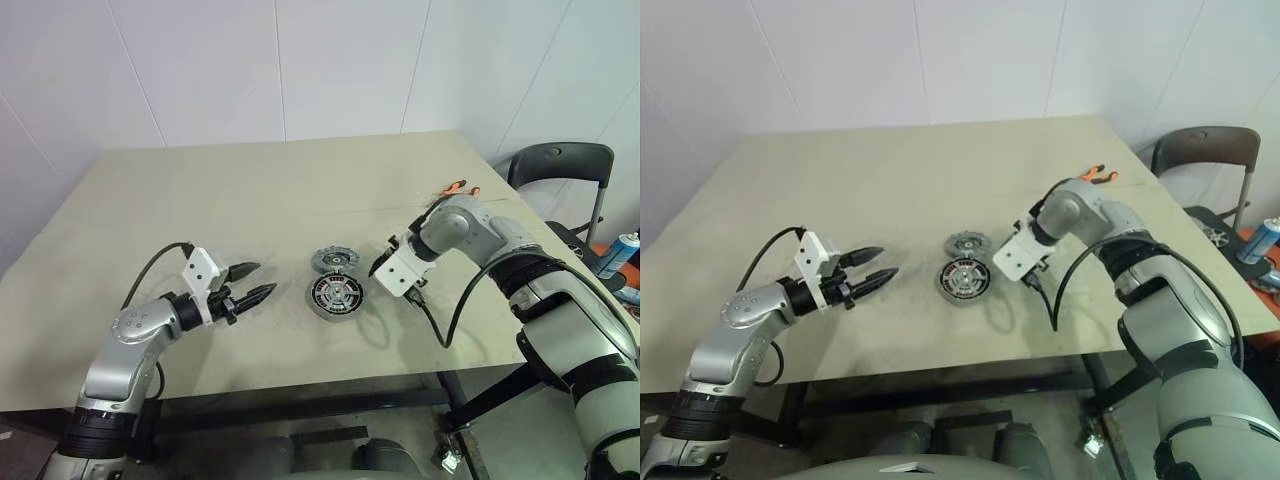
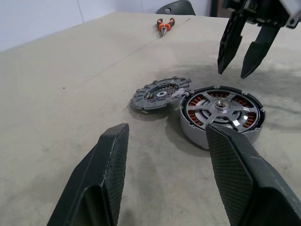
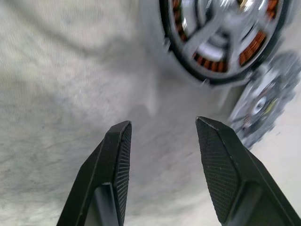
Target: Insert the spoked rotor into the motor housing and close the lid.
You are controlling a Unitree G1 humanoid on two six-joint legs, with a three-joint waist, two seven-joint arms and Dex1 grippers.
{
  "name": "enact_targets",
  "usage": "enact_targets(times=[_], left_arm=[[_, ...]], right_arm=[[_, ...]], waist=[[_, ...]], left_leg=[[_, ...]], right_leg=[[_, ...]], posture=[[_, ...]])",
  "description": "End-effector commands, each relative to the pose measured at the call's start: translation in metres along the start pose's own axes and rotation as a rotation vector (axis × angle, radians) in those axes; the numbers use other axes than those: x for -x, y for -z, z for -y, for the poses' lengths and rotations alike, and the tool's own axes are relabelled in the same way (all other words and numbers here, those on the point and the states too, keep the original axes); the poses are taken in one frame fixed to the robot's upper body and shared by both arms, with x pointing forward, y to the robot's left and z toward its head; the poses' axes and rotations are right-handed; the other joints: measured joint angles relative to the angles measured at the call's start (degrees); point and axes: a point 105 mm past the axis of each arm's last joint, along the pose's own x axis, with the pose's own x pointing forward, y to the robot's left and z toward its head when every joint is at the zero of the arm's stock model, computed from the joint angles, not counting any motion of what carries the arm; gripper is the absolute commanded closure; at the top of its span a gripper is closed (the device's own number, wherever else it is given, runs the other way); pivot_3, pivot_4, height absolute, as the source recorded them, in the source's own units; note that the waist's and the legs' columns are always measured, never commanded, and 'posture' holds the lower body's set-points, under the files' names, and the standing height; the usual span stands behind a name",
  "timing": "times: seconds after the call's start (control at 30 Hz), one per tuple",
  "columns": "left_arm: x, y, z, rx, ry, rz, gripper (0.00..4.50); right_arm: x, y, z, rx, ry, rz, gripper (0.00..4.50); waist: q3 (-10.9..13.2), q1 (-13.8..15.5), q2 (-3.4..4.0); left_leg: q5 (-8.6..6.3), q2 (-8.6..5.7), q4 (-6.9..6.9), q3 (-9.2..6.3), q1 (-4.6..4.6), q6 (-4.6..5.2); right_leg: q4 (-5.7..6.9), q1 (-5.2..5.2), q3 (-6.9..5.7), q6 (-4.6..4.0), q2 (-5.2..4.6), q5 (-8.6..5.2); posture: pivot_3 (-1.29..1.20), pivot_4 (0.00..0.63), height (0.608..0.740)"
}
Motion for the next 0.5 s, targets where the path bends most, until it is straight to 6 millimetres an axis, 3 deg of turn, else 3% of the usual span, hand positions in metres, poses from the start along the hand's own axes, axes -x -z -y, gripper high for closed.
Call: enact_targets(times=[0.03,0.27,0.5], left_arm=[[0.002,-0.016,-0.004,-0.051,-0.013,0.037,1.75],[0.0,-0.014,-0.003,-0.055,-0.019,0.033,1.75],[0.003,-0.01,-0.002,-0.052,-0.026,0.023,1.75]], right_arm=[[0.009,-0.01,0.013,0.065,0.058,0.019,2.23],[-0.011,-0.022,0.011,0.054,0.043,0.075,2.23],[-0.018,-0.03,0.009,0.081,0.029,0.096,2.23]], waist=[[0.0,0.0,0.0],[0.0,0.1,-0.01],[0.0,0.0,-0.01]], left_leg=[[0.0,0.0,0.0,0.0,0.0,0.0],[0.01,0.0,0.03,0.02,0.02,-0.01],[0.02,0.0,0.06,0.04,0.07,-0.03]], right_leg=[[0.01,0.0,0.0,0.0,0.0,0.0],[0.11,-0.01,0.02,0.0,-0.01,0.0],[0.27,-0.04,0.04,-0.01,-0.03,-0.01]], posture=[[0.0,0.0,0.74],[0.0,0.0,0.74],[0.0,0.0,0.74]])
